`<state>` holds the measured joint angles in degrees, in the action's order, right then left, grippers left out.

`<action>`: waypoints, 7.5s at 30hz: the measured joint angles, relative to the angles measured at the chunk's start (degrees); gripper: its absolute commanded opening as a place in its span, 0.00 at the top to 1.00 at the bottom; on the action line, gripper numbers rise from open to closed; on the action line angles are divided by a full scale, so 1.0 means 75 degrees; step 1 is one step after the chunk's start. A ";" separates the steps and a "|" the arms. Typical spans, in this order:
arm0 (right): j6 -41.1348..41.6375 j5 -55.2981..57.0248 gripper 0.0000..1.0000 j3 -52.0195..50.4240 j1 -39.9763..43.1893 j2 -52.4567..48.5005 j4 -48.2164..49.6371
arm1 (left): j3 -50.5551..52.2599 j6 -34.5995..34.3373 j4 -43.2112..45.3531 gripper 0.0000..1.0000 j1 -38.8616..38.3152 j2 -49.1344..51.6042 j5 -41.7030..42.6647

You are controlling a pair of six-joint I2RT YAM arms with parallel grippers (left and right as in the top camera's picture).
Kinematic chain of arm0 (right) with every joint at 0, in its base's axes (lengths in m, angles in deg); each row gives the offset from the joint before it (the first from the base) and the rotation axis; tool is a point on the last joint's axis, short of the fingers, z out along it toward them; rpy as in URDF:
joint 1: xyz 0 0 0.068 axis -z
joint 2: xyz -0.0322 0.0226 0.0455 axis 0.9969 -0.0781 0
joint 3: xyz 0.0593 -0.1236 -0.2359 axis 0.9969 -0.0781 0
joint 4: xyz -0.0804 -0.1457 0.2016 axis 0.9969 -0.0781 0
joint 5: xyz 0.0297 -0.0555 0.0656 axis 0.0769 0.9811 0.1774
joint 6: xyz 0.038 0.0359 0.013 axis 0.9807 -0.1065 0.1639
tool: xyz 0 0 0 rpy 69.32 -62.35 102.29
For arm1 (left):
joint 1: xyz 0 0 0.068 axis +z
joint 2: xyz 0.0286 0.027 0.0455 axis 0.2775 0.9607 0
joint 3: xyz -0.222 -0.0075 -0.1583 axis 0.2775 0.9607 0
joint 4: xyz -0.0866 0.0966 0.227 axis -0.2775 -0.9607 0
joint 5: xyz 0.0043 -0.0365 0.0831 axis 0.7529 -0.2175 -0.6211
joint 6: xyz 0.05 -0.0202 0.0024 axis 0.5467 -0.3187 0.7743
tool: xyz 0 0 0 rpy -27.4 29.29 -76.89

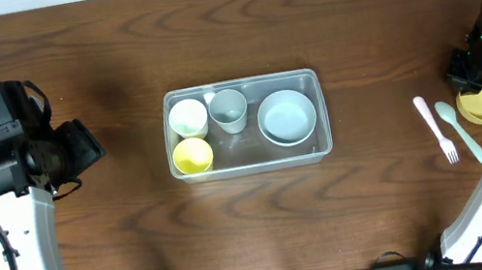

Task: Pack container
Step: 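Move the right gripper to the yellow bowl and grasp its rim, then carry the yellow bowl into the container and stack it on the grey bowl, then move the right gripper to the white fork and grasp its handle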

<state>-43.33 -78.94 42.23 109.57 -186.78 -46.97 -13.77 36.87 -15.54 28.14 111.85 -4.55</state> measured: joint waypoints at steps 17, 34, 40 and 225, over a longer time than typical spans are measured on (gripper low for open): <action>-0.0192 -0.0280 0.99 0.0449 -0.0621 0.0895 -0.0746 | 0.0000 -0.0003 0.0003 0.32 0.0000 0.0000 0.0000; -0.3354 -0.1265 0.97 0.0941 -0.6490 0.3867 -0.0807 | 0.0000 0.0000 -0.0009 0.32 0.0000 0.0000 0.0000; -0.3509 -0.0903 0.99 0.0822 -0.7624 0.2923 -0.0781 | 0.0000 0.0000 -0.0015 0.32 0.0000 0.0000 0.0000; -0.3063 -0.0356 0.78 -0.4867 -0.0221 0.2996 0.1667 | 0.0000 0.0000 -0.0079 0.32 0.0026 0.0000 0.0003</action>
<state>-66.30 -81.60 5.73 107.91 -164.31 -34.47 -13.77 36.87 -16.13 28.34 111.85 -4.53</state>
